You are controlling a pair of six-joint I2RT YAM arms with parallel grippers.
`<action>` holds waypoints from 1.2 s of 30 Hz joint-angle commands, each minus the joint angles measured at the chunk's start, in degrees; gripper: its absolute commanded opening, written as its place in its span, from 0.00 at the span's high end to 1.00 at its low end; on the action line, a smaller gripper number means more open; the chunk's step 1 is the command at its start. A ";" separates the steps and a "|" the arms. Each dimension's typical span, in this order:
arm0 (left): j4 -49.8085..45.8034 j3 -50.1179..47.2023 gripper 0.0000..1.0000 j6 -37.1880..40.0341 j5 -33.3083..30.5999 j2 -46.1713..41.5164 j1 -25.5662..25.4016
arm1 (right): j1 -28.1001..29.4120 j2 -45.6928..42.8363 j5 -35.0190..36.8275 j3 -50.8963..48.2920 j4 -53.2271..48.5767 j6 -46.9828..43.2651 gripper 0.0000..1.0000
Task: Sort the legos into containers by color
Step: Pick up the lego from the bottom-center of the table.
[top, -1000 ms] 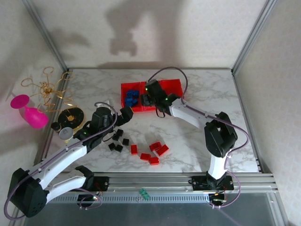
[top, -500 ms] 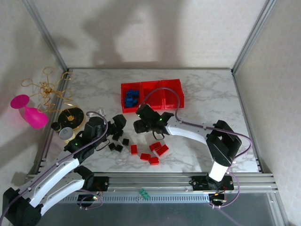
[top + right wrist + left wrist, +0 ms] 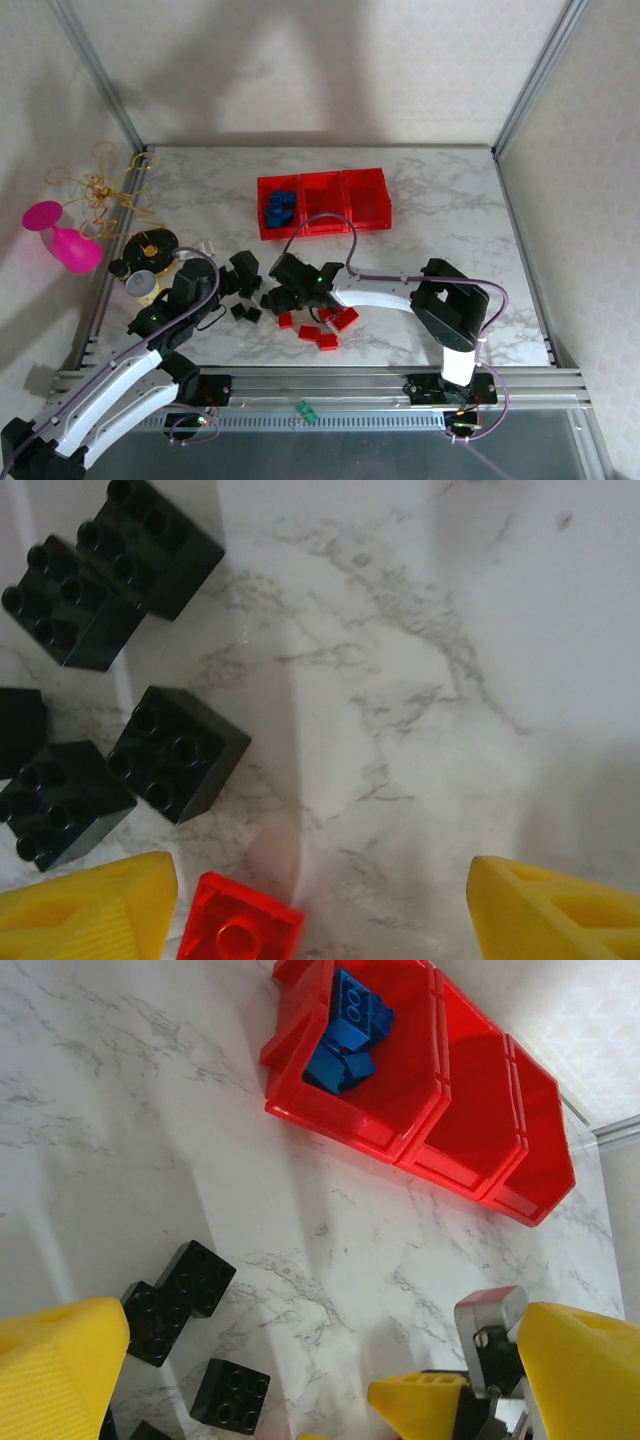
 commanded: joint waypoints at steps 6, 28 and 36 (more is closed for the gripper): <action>-2.91 -2.87 0.00 -2.38 -2.34 -3.90 0.51 | 4.74 3.16 -0.31 2.08 -2.03 3.51 0.27; -1.85 -2.27 0.00 -2.31 -1.56 -4.13 0.51 | 4.87 1.90 2.84 3.59 -4.45 4.48 0.67; -0.07 0.81 0.00 -0.84 -1.24 -1.03 0.51 | -1.44 -3.88 3.54 4.91 -5.21 0.51 0.67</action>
